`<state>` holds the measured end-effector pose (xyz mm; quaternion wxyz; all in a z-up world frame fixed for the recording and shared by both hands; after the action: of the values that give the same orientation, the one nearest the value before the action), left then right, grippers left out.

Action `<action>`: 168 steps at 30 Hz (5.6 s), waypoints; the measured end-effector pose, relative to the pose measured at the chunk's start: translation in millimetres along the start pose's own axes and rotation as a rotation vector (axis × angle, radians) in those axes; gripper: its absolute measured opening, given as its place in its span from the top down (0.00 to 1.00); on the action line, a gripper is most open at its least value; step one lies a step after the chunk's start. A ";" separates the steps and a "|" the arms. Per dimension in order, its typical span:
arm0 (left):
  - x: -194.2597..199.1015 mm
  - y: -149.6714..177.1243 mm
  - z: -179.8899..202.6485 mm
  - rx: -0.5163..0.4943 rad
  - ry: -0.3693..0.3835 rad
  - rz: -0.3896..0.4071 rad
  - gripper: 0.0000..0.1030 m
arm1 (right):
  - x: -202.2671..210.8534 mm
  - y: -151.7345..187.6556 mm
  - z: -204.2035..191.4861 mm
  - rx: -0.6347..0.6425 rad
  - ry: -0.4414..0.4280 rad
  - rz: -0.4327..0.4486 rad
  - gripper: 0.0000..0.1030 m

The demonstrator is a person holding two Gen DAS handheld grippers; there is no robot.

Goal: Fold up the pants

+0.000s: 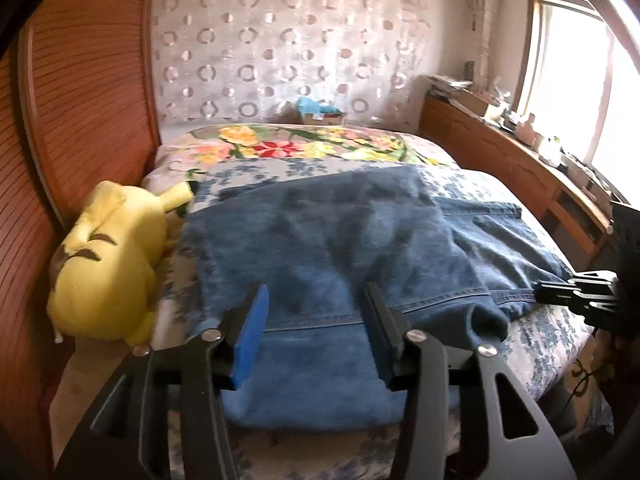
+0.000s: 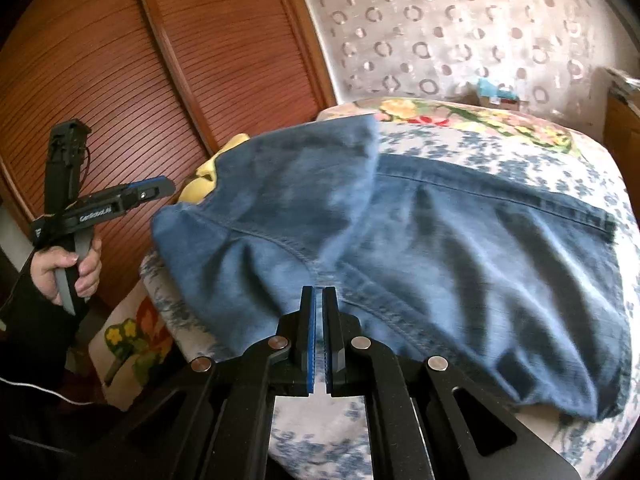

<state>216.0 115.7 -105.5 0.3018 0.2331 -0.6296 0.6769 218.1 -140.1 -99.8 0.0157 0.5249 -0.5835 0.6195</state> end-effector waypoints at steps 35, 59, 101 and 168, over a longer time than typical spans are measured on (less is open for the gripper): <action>-121.8 -8.4 110.0 -0.120 0.084 -0.193 0.21 | 26.0 11.4 180.3 -0.263 0.315 -0.006 0.62; -129.4 -3.7 110.0 -0.162 0.050 -0.169 0.21 | 70.7 67.0 189.6 -0.345 0.462 -0.092 0.55; -124.3 -3.3 108.6 -0.169 0.036 -0.164 0.20 | 74.4 46.4 168.6 -0.315 0.388 0.030 0.87; -104.4 -9.7 56.1 -0.079 0.016 -0.181 0.20 | -51.4 -62.5 -2.3 -0.064 0.095 -0.109 0.95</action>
<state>293.3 48.3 -165.7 0.3756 0.2715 -0.6300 0.6232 279.1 -88.0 -89.5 0.0936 0.5251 -0.5723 0.6228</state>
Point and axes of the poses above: each gripper's, at about its wrist camera, not at the fingertips, and x roughly against the way its jaws point, z to its right, y to its underside, the point moved 8 cm from there along -x, roughly the way its jaws point, and after that the axes turned 4 degrees about -z, right-handed, at the moved point
